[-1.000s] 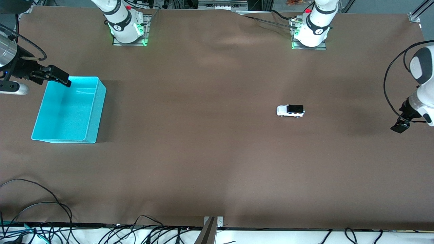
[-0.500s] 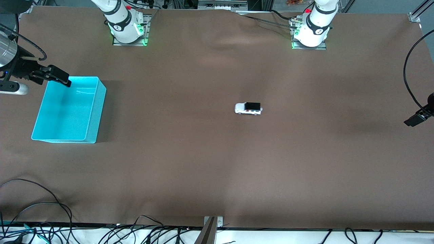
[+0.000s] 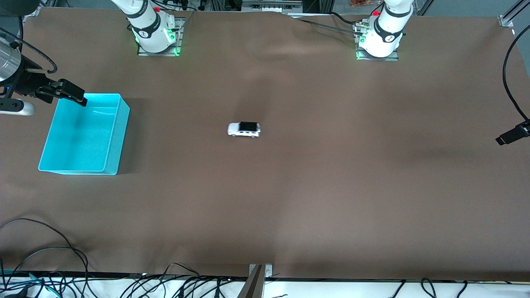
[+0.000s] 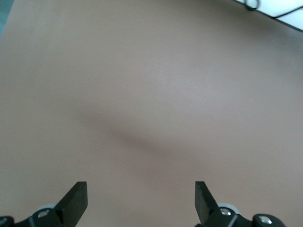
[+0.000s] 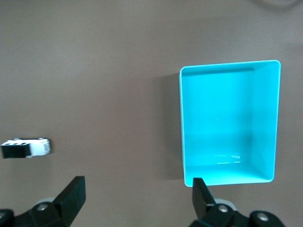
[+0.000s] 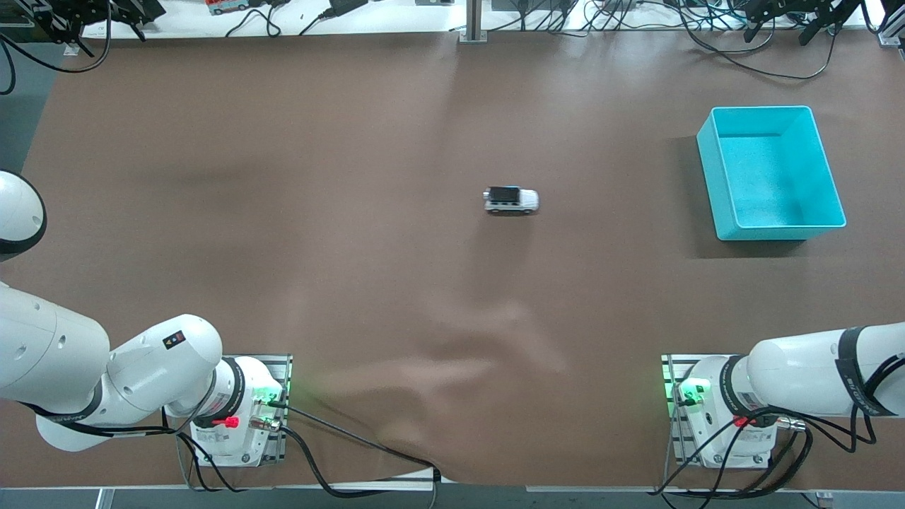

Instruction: Wind and store white jeep toy

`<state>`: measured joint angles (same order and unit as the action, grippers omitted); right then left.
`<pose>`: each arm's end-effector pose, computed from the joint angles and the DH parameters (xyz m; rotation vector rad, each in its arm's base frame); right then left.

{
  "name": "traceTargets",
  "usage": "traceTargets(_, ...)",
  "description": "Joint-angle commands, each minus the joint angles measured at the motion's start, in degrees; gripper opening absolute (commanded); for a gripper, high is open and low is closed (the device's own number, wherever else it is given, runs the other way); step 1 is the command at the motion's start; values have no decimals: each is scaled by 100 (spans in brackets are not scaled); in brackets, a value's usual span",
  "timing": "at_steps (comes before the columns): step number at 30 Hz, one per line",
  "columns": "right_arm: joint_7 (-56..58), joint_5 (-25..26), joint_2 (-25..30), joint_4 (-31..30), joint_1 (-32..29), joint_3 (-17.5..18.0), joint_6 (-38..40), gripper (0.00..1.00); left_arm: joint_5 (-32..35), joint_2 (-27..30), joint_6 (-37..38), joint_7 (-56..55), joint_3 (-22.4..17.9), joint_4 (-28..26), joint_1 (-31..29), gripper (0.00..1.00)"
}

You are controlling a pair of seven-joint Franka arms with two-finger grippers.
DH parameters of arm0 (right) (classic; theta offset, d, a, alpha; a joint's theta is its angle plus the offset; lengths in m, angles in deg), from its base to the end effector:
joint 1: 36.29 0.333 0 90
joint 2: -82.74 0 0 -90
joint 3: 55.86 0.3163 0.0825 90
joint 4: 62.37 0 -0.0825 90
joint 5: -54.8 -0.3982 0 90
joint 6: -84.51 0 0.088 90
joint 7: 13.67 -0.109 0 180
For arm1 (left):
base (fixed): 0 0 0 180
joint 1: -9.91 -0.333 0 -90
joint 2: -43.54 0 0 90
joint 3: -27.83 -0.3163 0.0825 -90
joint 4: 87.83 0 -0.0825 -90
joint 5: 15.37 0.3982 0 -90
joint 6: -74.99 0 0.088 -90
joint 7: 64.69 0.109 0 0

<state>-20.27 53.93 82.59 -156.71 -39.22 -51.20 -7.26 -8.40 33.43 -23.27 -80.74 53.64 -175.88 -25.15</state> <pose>0.5692 0.0188 0.5871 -3.1259 0.1342 0.0758 0.6135 0.1329 0.5562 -3.0265 -0.6642 -0.0342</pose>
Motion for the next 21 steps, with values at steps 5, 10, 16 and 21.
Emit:
traceTargets(5,-16,9,51,135,-5,175,80,100,-222,-9,211,770,266,201,-27,100)
traceTargets(10,-7,8,51,135,-5,193,89,100,-485,35,211,1201,249,201,-80,100)
traceTargets(16,-16,52,51,135,4,228,89,100,-539,193,220,1640,213,140,-89,100)
traceTargets(21,-148,9,51,135,-14,255,71,100,-731,237,229,1842,213,113,-220,100)
